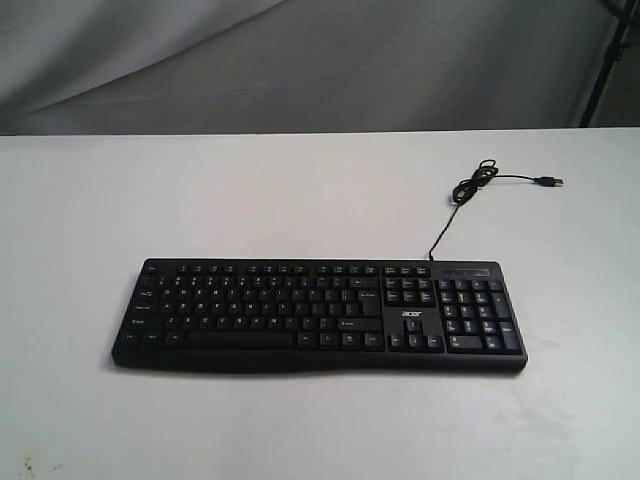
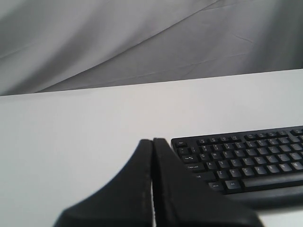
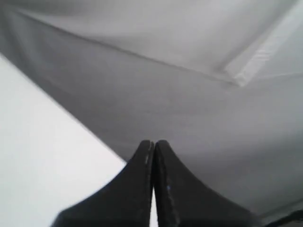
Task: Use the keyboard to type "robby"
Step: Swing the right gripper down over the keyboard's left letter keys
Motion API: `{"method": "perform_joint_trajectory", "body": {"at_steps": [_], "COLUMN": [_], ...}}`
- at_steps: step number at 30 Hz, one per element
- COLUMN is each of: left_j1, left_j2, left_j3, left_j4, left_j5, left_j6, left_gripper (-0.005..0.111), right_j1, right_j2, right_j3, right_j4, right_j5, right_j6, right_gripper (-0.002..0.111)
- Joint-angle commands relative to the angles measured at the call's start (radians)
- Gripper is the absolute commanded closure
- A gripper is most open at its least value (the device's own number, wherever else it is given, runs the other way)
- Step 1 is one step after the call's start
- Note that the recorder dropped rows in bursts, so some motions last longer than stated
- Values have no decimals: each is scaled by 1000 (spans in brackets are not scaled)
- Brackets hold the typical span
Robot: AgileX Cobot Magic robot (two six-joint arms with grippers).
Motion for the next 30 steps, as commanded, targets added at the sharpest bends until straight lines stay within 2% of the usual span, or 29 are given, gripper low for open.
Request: {"method": "perform_joint_trajectory", "body": {"at_steps": [1, 5, 8, 19, 30], "left_j1": [-6, -6, -6, -6, -6], "left_j2": [-3, -3, -3, -3, -3], "left_j3": [4, 4, 4, 4, 4], "left_j4": [5, 5, 5, 5, 5], "left_j5": [-5, -5, -5, -5, -5], "left_j6": [-3, -3, -3, -3, -3], "left_gripper": [107, 107, 107, 107, 107], "right_j1": [2, 2, 2, -2, -2], "right_j2": [91, 164, 212, 333, 428], "right_j3": [-88, -108, -108, -108, -108], "right_j4": [391, 615, 690, 717, 744], "right_j5": [116, 149, 143, 21, 170], "right_j6": [-321, -518, -571, -561, -602], "right_gripper": [108, 108, 108, 108, 108]}}
